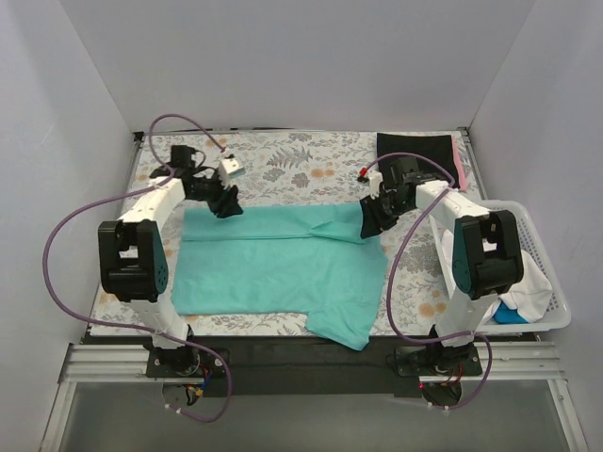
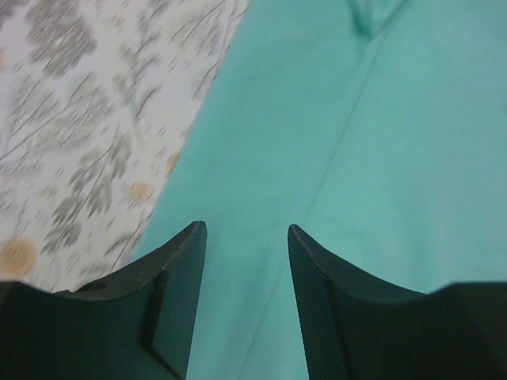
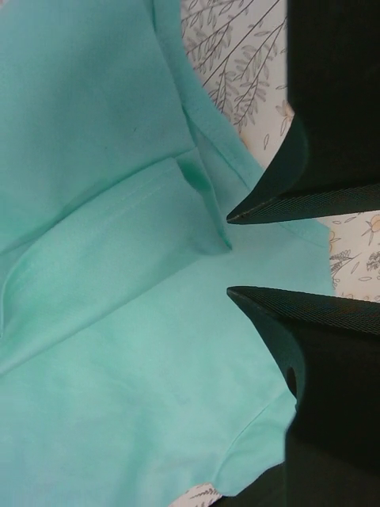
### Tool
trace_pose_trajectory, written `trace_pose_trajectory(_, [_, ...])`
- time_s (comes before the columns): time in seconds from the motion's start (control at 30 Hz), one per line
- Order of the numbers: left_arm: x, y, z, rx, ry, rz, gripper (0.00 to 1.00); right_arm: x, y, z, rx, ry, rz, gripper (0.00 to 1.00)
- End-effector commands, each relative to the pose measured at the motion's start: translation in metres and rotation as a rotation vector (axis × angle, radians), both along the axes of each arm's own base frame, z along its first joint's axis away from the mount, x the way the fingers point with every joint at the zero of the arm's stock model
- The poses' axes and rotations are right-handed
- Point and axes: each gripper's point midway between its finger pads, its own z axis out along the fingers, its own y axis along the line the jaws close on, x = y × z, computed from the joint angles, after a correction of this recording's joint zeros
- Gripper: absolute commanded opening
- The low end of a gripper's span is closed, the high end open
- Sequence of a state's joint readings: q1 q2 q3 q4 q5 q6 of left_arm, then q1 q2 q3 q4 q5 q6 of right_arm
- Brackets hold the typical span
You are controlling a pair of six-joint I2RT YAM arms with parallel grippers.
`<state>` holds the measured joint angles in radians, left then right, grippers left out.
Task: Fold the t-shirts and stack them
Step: Fold the tshirt
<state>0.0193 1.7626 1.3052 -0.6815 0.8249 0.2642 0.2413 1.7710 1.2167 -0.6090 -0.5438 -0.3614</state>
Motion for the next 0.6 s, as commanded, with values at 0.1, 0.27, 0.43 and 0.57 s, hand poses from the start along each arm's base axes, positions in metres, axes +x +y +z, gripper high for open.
trace_pose_trajectory(0.1, [-0.011,-0.128,0.021,-0.177,0.207,0.023,0.45,0.025,-0.006,0.025,0.097,0.047,-0.122,0.43])
trace_pose_trajectory(0.27, [-0.002,-0.194,0.004,-0.155,0.205,0.001,0.45,0.033,-0.002,0.01,0.103,0.133,-0.187,0.43])
trace_pose_trajectory(0.43, [0.002,-0.228,-0.021,-0.124,0.254,0.004,0.46,0.035,0.002,-0.005,0.113,0.185,-0.203,0.43])
trace_pose_trajectory(0.57, [-0.006,-0.24,-0.039,-0.079,0.257,-0.016,0.46,0.031,0.0,-0.019,0.091,0.211,-0.203,0.43])
